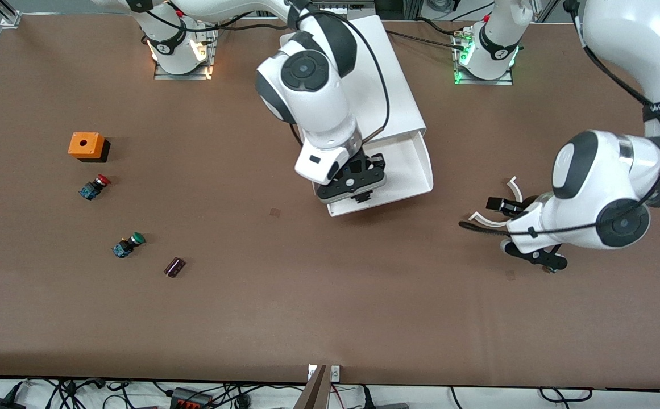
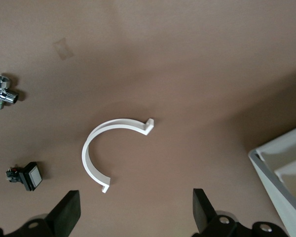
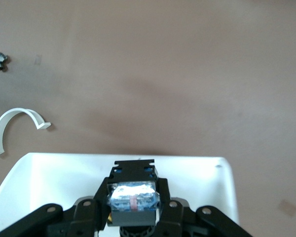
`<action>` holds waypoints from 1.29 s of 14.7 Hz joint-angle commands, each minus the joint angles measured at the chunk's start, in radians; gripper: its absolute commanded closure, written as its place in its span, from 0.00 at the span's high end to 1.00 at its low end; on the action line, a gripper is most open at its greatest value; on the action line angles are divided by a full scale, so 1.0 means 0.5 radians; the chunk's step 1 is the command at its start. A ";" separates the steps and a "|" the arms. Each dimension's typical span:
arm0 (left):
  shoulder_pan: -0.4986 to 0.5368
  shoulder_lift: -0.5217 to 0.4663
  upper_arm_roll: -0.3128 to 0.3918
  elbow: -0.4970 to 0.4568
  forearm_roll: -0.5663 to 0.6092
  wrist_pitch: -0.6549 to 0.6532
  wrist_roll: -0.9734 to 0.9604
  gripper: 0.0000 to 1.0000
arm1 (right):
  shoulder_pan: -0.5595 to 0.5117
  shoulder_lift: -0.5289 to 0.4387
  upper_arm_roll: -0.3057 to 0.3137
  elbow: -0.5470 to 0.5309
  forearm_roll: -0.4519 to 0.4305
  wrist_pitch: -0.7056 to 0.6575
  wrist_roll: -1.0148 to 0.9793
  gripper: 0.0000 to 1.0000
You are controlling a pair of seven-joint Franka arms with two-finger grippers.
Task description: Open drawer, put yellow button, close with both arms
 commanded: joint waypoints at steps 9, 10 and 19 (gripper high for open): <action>-0.007 0.133 0.001 0.084 0.060 -0.006 -0.063 1.00 | 0.026 0.098 0.069 0.022 0.026 -0.011 0.109 0.00; -0.007 0.133 0.001 0.084 0.063 -0.006 -0.096 1.00 | 0.035 0.098 0.069 0.022 0.026 -0.050 0.109 0.00; -0.007 0.133 0.001 0.084 0.060 -0.006 -0.106 1.00 | 0.050 0.086 0.066 0.034 0.017 -0.183 0.116 1.00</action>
